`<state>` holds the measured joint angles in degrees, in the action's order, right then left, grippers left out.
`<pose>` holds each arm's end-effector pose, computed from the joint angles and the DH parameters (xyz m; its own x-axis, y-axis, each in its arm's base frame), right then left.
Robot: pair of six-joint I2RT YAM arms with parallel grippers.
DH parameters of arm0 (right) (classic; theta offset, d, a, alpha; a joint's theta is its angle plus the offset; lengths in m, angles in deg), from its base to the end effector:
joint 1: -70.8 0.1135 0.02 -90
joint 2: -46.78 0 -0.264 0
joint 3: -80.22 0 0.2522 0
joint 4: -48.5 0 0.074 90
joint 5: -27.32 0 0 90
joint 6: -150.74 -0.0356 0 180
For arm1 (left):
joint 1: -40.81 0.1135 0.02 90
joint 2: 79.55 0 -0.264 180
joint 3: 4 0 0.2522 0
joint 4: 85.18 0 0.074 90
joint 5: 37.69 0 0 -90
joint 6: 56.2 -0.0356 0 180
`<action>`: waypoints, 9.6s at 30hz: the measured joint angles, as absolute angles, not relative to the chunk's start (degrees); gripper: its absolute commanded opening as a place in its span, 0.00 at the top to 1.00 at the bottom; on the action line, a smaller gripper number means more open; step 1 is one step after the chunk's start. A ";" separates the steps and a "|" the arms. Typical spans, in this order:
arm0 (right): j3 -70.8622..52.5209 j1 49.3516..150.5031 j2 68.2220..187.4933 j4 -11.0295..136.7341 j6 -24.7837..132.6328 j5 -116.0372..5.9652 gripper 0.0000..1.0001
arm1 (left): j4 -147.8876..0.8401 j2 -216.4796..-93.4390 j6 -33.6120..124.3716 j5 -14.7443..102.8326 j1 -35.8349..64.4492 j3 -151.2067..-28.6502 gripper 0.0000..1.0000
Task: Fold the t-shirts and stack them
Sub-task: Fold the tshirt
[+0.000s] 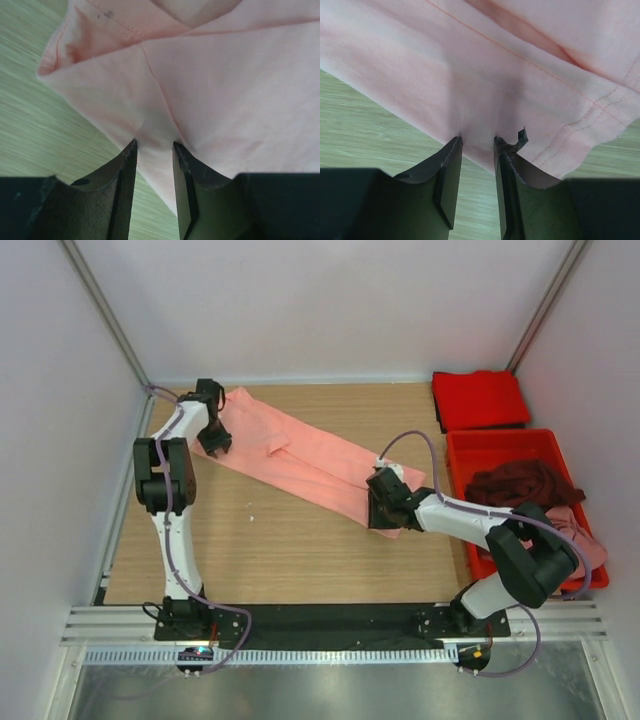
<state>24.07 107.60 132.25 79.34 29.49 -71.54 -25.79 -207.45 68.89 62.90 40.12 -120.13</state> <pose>0.2222 0.1594 0.1585 -0.8690 -0.0100 -0.4947 -0.0932 0.9852 0.1439 0.4643 0.0010 0.1672 -0.7470 -0.5561 -0.3642 -0.5829 0.8114 -0.0433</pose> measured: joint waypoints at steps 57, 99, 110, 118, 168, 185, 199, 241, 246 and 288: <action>-2.77 78.35 150.63 98.57 47.31 -54.86 0.48 | -62.23 -173.11 107.10 50.92 -7.73 -66.47 0.49; 8.84 75.45 131.99 97.17 36.66 -52.83 0.60 | -56.72 -180.22 120.43 58.72 -17.37 -73.61 0.67; 8.68 75.45 120.18 99.07 34.74 -52.17 0.59 | -47.28 -186.88 124.87 60.27 -19.20 -83.76 0.80; 7.99 75.45 117.60 101.35 35.55 -51.54 0.59 | -45.46 -189.33 126.59 60.67 -19.99 -86.90 1.00; 28.36 103.49 125.30 93.72 30.61 -50.56 0.63 | -51.96 -130.23 132.63 62.13 -24.84 -33.49 0.45; 31.18 103.49 122.13 91.93 29.32 -52.09 0.99 | -51.15 -135.58 138.46 57.96 -24.82 -34.84 0.87; 34.39 104.95 116.71 90.44 25.95 -52.46 0.99 | -32.42 -110.91 138.09 62.06 -24.82 -31.04 0.53; 35.50 105.00 112.49 90.38 25.52 -51.34 0.99 | -32.29 -118.45 140.58 68.25 -22.85 -36.15 0.55; 35.50 105.00 112.25 90.42 25.43 -51.26 0.99 | -31.72 -114.95 134.88 68.62 -13.74 -36.52 0.53; 35.52 105.00 111.66 90.88 25.43 -51.61 0.99 | -43.67 -155.04 109.83 58.59 4.21 -52.28 1.00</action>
